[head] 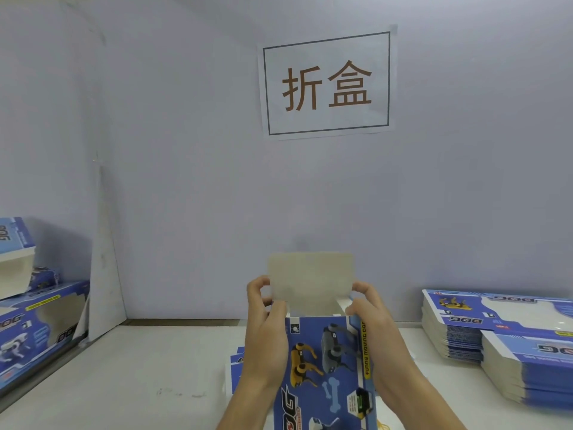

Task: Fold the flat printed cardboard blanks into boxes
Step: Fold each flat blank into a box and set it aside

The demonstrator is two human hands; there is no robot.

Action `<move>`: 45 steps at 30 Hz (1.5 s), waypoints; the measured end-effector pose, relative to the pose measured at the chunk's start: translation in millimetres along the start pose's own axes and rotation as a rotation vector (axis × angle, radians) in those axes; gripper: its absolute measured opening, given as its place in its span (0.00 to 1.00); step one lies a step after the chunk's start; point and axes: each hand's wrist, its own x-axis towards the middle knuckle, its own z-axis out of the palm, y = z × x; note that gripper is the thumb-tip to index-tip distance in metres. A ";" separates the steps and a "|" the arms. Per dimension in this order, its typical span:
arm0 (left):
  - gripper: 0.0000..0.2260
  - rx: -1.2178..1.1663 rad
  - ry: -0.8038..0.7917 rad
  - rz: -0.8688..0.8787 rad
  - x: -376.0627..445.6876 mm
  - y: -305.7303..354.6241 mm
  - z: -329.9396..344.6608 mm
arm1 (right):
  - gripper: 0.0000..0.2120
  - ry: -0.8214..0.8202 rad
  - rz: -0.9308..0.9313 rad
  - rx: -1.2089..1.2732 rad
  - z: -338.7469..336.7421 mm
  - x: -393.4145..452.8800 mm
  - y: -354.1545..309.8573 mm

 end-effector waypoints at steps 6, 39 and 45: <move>0.14 -0.189 0.014 0.062 -6.9 -3.1 -1.0 | 0.24 0.082 -0.033 0.199 -2.9 -4.1 3.8; 0.17 0.165 -0.286 0.080 0.9 -4.3 -29.0 | 0.23 -0.144 -0.052 0.043 -13.5 -4.7 5.3; 0.15 0.199 -0.305 0.106 1.6 -2.7 -31.4 | 0.16 -0.122 -0.097 0.014 -14.7 -5.5 7.2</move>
